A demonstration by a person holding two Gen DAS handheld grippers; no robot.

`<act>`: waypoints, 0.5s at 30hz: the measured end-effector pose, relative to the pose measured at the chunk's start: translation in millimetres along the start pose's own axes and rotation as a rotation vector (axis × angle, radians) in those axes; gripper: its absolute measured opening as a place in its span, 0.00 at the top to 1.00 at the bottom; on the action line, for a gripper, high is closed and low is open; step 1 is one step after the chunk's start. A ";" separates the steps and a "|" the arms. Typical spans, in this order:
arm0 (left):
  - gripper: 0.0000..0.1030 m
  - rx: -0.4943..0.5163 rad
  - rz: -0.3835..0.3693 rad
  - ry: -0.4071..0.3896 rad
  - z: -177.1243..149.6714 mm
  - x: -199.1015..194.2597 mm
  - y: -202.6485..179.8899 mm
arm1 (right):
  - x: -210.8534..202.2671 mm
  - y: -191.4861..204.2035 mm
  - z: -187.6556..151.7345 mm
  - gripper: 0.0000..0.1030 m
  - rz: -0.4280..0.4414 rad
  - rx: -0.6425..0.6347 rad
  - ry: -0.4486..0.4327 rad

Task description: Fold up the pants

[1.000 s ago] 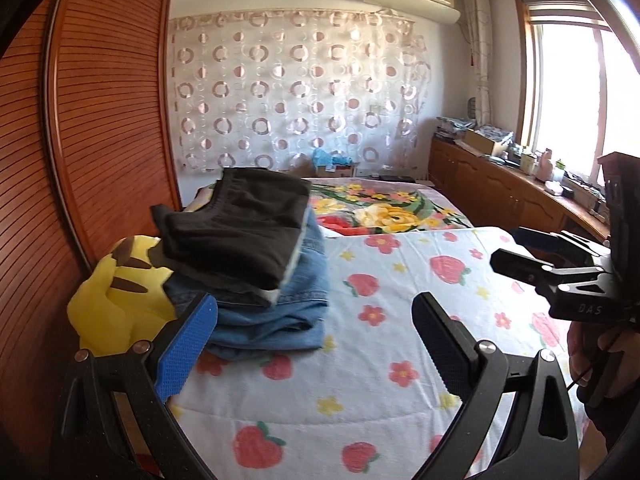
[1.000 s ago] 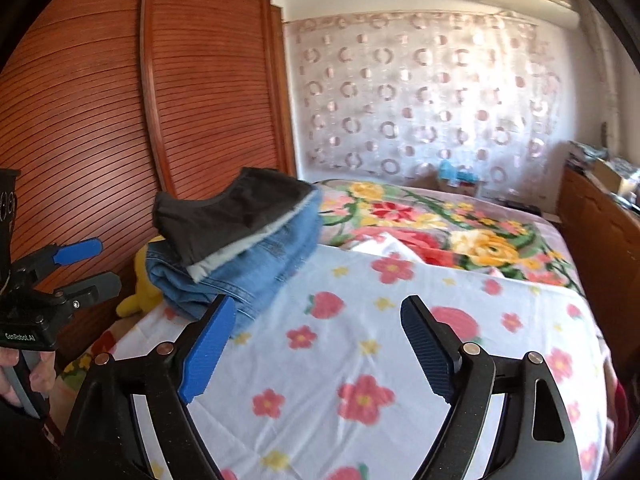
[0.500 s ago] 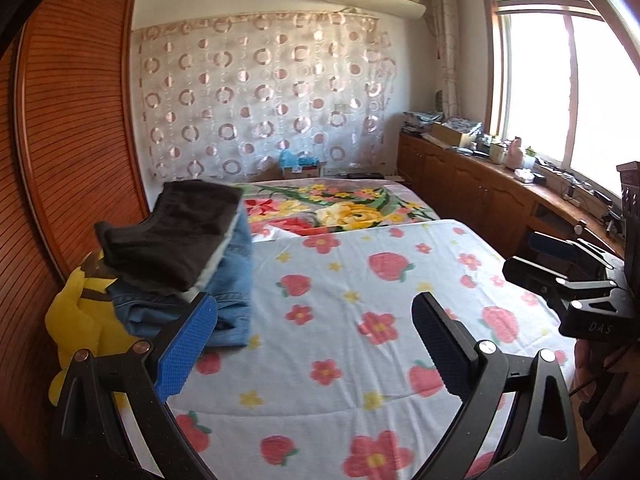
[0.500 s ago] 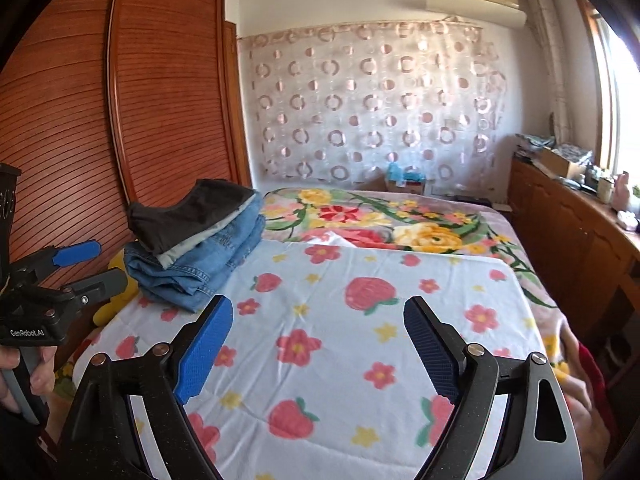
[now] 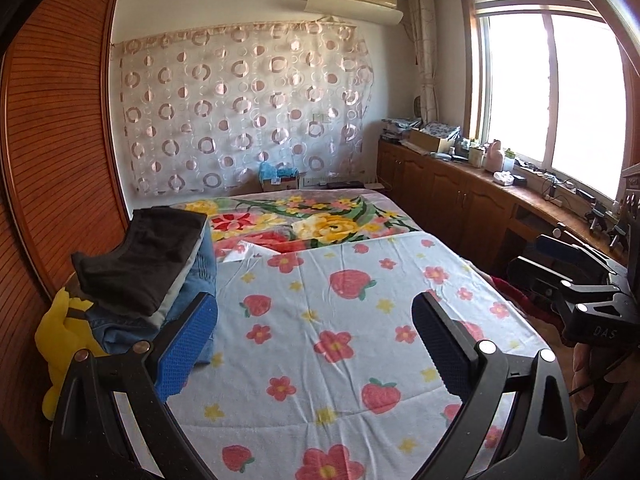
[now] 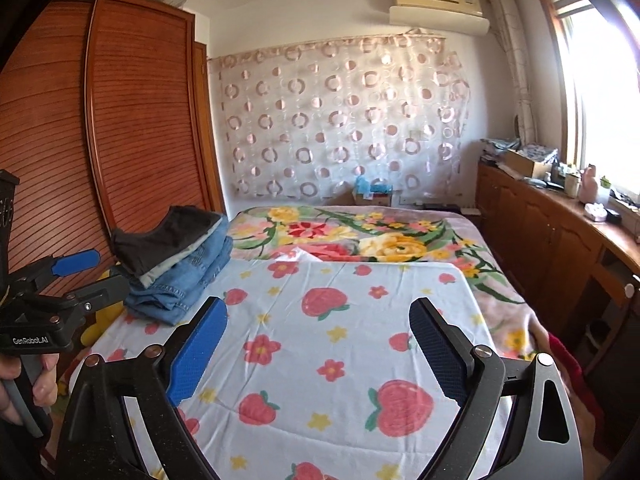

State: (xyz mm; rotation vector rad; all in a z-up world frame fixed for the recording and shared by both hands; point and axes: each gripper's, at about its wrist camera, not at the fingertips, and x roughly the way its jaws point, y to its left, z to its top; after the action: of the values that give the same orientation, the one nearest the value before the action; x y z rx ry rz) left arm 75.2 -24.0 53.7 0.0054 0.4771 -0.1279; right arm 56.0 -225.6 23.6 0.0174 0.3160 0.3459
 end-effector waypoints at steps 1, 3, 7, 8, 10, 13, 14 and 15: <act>0.05 0.001 -0.001 -0.004 1.3 -1.6 -0.2 | -2.1 1.7 0.1 0.09 -0.003 0.000 -0.006; 0.05 0.005 -0.001 -0.018 5.1 -8.6 -0.4 | -5.0 3.5 0.0 0.09 -0.006 -0.004 -0.015; 0.05 0.009 0.003 -0.029 10.0 -15.2 -1.4 | -10.1 8.2 -2.3 0.09 -0.022 -0.006 -0.031; 0.05 0.009 0.004 -0.034 11.2 -18.0 -1.3 | -11.7 9.7 -2.8 0.09 -0.025 -0.006 -0.034; 0.05 0.010 0.007 -0.044 12.3 -23.1 -1.6 | -16.8 11.0 -3.7 0.09 -0.029 -0.009 -0.048; 0.05 0.009 0.006 -0.054 12.9 -28.5 -1.2 | -20.3 12.0 -5.2 0.09 -0.032 -0.012 -0.068; 0.05 0.008 0.007 -0.056 13.0 -29.3 -0.9 | -21.2 13.2 -6.0 0.09 -0.030 -0.015 -0.073; 0.05 0.008 0.009 -0.055 13.3 -29.7 -0.8 | -21.8 13.5 -7.0 0.09 -0.032 -0.017 -0.077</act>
State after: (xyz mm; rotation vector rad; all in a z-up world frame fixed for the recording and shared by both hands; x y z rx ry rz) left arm 55.0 -21.7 79.1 0.0114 0.4218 -0.1207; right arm 29.9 -220.5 24.4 0.0087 0.2373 0.3153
